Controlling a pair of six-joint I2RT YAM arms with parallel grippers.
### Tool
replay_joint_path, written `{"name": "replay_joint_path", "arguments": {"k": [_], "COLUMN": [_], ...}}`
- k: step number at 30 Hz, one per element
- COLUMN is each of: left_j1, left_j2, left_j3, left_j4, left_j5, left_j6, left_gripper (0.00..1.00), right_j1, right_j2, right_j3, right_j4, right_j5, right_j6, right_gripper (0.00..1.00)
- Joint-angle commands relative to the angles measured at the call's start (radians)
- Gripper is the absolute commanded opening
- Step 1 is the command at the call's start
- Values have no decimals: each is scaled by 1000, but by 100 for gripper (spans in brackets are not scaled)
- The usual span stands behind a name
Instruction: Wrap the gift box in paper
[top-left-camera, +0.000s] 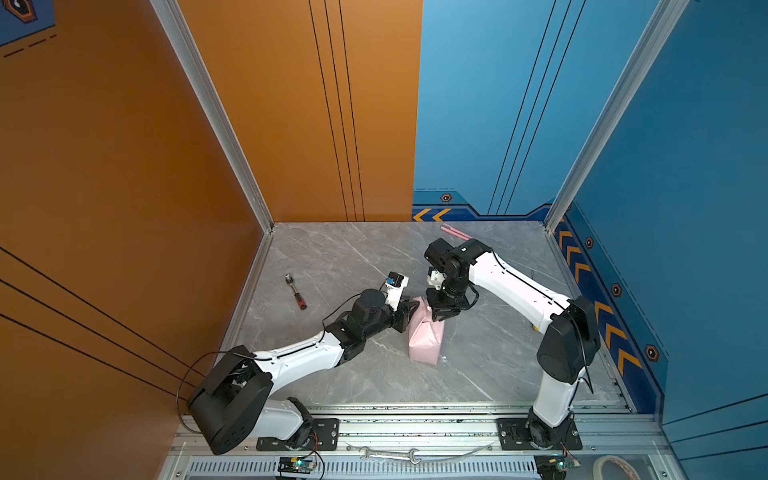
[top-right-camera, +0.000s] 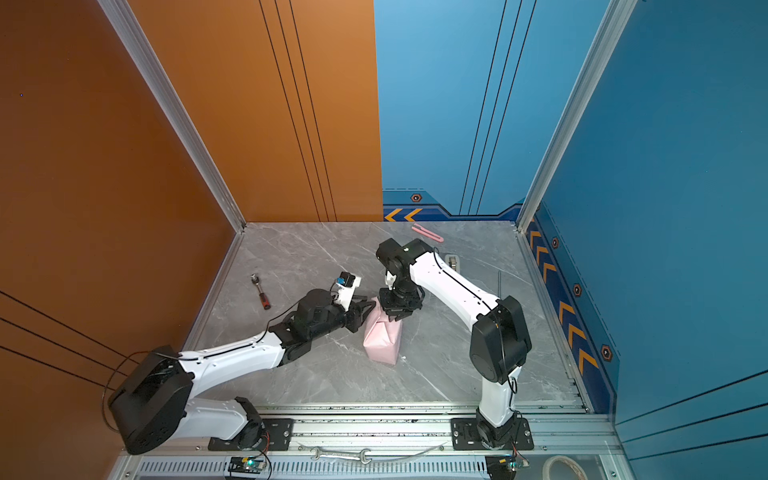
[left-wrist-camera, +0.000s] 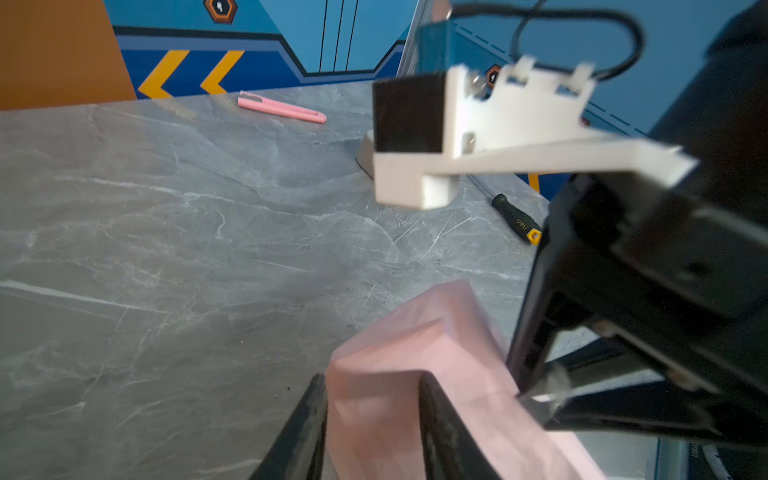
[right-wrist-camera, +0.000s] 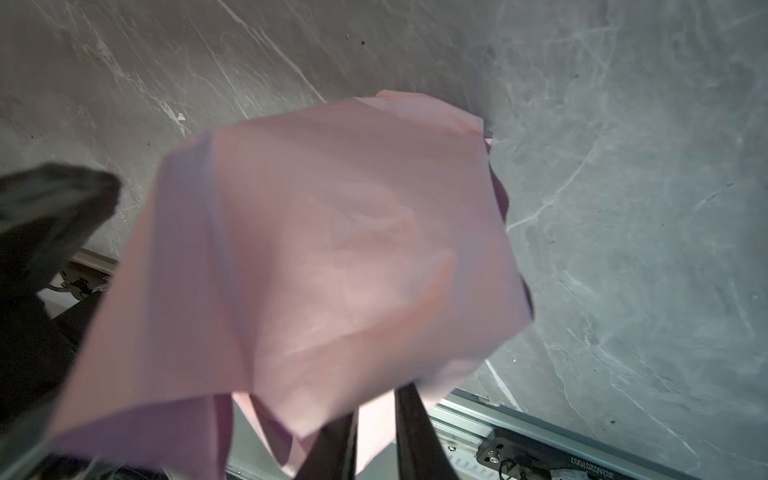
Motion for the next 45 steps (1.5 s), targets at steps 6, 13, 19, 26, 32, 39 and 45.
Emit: {"name": "replay_joint_path", "arguments": {"k": [6,13,19,26,32,39,45], "left_j1": [-4,-13,-28,-32,-39,-44,-48], "left_j2": [15,48,69,87,113,122,126], "left_j3": [27,40,58,64,60,61,59], "left_j4": [-26,-21,-20,-20,-20,-20,-20], "left_j5": [65,86,99,99,103,102,104], "left_j6": [25,13,25,28,25,28,31], "left_gripper": [33,26,26,23,21,21,21], "right_j1": [1,-11,-18,-34,-58,-88,-100], "right_j2": [53,15,-4,-48,-103,-202,-274], "right_j3": [-63,-74,-94,-131,-177,-249,-325], "right_j4": [27,73,82,84,107,185,310], "right_j5": [34,-11,-17,8,1,-65,-151], "right_j6": [-1,0,8,24,38,73,112], "right_gripper": [18,18,24,29,30,33,33]}}
